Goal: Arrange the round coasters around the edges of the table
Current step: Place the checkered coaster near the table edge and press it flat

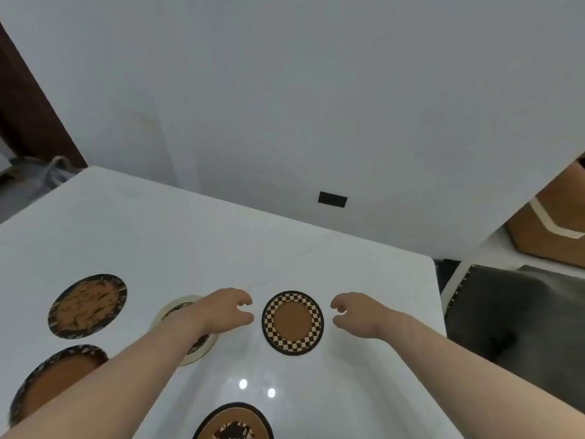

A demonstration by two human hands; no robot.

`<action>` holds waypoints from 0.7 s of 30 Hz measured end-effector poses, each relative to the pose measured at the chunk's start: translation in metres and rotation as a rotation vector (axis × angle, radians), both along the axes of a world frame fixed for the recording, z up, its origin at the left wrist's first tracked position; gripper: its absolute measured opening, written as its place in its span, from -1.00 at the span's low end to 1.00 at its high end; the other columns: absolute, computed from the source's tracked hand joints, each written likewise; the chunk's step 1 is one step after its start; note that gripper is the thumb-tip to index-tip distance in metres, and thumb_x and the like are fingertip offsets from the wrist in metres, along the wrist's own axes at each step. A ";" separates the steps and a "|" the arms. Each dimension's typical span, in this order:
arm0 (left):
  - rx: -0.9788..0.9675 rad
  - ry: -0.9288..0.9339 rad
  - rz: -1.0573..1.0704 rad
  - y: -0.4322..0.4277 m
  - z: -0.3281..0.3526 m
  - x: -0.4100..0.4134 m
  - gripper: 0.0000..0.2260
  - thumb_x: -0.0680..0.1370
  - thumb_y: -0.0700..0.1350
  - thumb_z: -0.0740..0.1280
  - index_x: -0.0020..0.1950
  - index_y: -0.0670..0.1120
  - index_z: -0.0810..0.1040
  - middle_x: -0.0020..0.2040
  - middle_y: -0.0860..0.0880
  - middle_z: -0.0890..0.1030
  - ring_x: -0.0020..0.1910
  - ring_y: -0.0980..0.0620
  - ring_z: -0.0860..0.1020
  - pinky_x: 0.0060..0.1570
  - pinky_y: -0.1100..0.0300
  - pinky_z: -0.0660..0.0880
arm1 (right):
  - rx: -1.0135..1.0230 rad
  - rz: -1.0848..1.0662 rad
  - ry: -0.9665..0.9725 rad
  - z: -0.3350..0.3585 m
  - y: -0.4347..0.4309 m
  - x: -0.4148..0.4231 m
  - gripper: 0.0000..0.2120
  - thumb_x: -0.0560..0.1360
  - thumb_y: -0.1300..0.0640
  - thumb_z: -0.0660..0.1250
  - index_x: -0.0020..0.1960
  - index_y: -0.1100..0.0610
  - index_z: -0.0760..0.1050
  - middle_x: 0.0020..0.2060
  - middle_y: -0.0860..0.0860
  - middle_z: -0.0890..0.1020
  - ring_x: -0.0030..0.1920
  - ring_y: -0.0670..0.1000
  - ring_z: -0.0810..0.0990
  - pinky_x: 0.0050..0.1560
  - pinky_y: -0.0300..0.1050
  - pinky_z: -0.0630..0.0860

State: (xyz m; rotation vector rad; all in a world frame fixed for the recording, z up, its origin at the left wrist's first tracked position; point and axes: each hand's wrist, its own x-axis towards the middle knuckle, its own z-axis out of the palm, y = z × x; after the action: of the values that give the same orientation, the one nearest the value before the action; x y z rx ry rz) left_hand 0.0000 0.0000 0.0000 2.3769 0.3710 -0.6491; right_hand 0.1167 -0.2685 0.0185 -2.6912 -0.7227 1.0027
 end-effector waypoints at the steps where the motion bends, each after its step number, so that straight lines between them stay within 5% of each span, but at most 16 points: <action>1: -0.018 0.014 -0.005 -0.001 -0.007 0.005 -0.53 0.54 0.04 0.28 0.44 -0.01 0.35 0.44 0.03 0.37 0.39 0.07 0.35 0.33 0.20 0.30 | -0.001 -0.021 0.019 -0.007 0.003 0.001 -0.56 0.55 0.08 0.21 0.41 0.12 0.36 0.36 0.05 0.46 0.34 0.03 0.42 0.33 -0.13 0.34; 10: -0.143 0.104 0.052 -0.018 -0.078 0.048 -0.60 0.54 -0.05 0.27 0.37 -0.08 0.42 0.33 -0.02 0.45 0.32 0.02 0.40 0.19 0.20 0.34 | 0.045 -0.178 0.135 -0.073 0.017 0.013 -0.67 0.54 0.12 0.20 0.26 0.19 0.50 0.23 0.09 0.57 0.22 0.06 0.50 0.20 -0.11 0.41; 13: -0.162 0.107 0.104 -0.020 -0.094 0.057 -0.83 0.52 -0.11 0.27 0.06 -0.14 0.55 -0.04 0.00 0.52 -0.03 0.06 0.49 -0.16 0.24 0.36 | 0.100 -0.297 0.173 -0.096 0.020 0.016 -0.71 0.50 0.18 0.22 0.15 0.26 0.55 0.13 0.14 0.60 0.13 0.08 0.54 0.13 -0.06 0.46; 15: -0.155 0.076 0.180 -0.023 -0.099 0.062 -0.88 0.49 -0.13 0.28 -0.22 -0.12 0.43 -0.26 0.02 0.41 -0.28 0.08 0.39 -0.32 0.20 0.27 | 0.130 -0.389 0.171 -0.106 0.023 0.017 -0.80 0.46 0.21 0.23 -0.06 0.32 0.55 -0.06 0.16 0.63 -0.11 0.03 0.53 -0.07 -0.04 0.49; 18: -0.234 0.040 0.333 -0.027 -0.105 0.067 -0.85 0.44 -0.13 0.29 -0.24 -0.07 0.32 -0.28 -0.01 0.31 -0.31 0.05 0.30 -0.27 0.14 0.27 | 0.187 -0.548 0.175 -0.117 0.026 0.021 -0.78 0.39 0.25 0.24 -0.37 0.15 0.25 -0.40 0.04 0.34 -0.33 0.01 0.29 -0.29 -0.08 0.26; 20: -0.332 0.046 0.444 -0.029 -0.108 0.070 -0.87 0.38 -0.18 0.29 -0.19 -0.03 0.34 -0.26 -0.03 0.34 -0.27 0.02 0.35 -0.21 0.10 0.34 | 0.265 -0.715 0.237 -0.121 0.027 0.022 -0.86 0.35 0.28 0.25 -0.36 0.14 0.38 -0.39 0.05 0.37 -0.31 0.03 0.34 -0.28 0.04 0.40; 21: -0.358 0.046 0.497 -0.030 -0.110 0.070 -0.84 0.38 -0.21 0.30 -0.16 -0.01 0.36 -0.22 -0.02 0.39 -0.22 0.01 0.41 -0.17 0.10 0.39 | 0.292 -0.765 0.261 -0.123 0.026 0.022 -0.92 0.36 0.28 0.27 -0.20 0.22 0.54 -0.29 0.10 0.52 -0.26 0.03 0.44 -0.18 0.10 0.54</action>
State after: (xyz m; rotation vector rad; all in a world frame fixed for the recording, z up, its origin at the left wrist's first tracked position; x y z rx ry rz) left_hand 0.0705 -0.0302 -0.1104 1.8339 0.7653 -0.4853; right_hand 0.1389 -0.2428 -0.1050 -2.2043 0.2012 0.9086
